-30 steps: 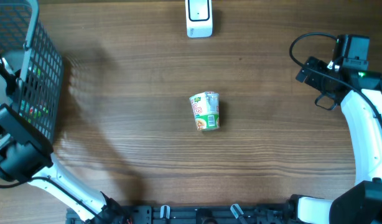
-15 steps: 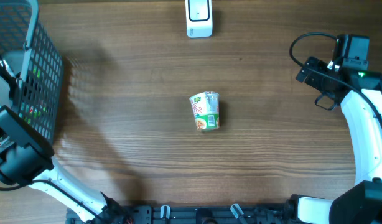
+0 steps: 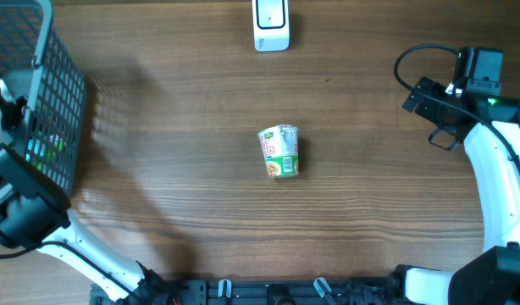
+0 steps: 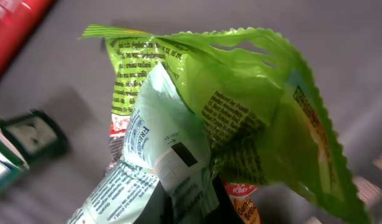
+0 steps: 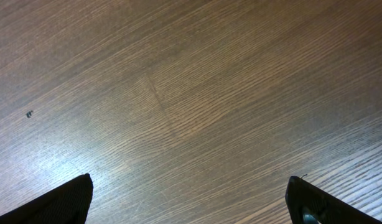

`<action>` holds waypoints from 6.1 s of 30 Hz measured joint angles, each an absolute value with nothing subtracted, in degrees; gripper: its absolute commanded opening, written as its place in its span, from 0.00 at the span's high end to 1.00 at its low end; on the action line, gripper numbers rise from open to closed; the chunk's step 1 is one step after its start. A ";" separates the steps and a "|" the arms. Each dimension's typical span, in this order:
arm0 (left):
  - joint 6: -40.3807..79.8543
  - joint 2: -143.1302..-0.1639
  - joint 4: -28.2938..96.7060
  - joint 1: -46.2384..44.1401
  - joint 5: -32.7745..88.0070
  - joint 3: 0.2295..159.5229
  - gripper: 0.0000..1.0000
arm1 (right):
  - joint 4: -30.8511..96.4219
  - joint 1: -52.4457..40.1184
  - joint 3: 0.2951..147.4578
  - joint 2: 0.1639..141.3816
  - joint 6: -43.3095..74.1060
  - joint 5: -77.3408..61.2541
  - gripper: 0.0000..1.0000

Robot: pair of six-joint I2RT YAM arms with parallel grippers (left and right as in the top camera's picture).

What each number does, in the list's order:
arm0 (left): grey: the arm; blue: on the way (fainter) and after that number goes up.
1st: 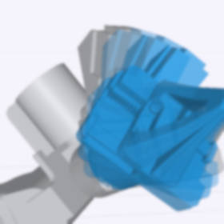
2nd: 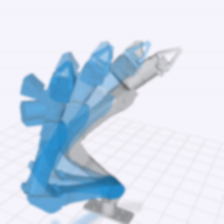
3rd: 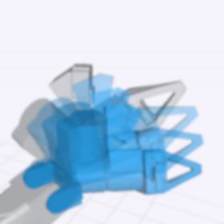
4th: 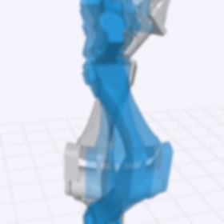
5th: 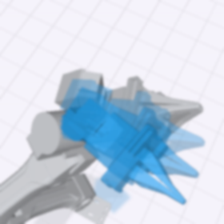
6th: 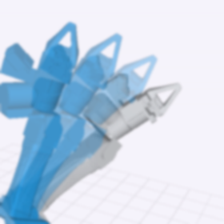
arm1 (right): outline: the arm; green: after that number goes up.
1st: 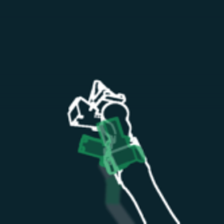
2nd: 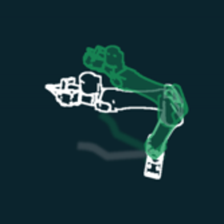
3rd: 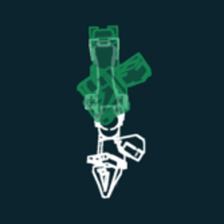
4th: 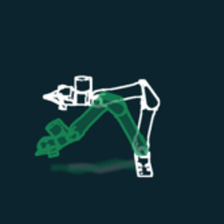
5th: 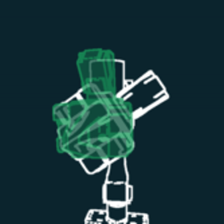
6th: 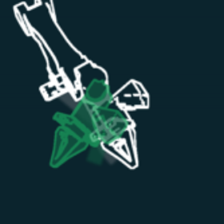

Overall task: Scan the item barcode
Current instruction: 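Grasp the green snack bag and pale green pouch with the left gripper, then carry the bags to the table beside the noodle cup and release, then reach the left gripper into the basket toward the green box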

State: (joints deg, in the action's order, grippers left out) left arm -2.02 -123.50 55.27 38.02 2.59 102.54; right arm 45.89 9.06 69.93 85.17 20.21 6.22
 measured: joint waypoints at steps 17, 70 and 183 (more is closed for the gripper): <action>2.52 -121.05 58.35 37.17 2.87 107.66 0.96 | 45.89 9.06 69.93 85.17 20.21 6.22 0.00; 29.08 -109.73 62.63 -23.14 -8.29 89.19 0.96 | 45.87 9.06 69.93 85.17 20.21 6.22 0.00; -11.42 -127.11 54.98 49.95 -3.90 103.70 0.23 | 45.89 9.06 69.93 85.17 20.21 6.22 0.00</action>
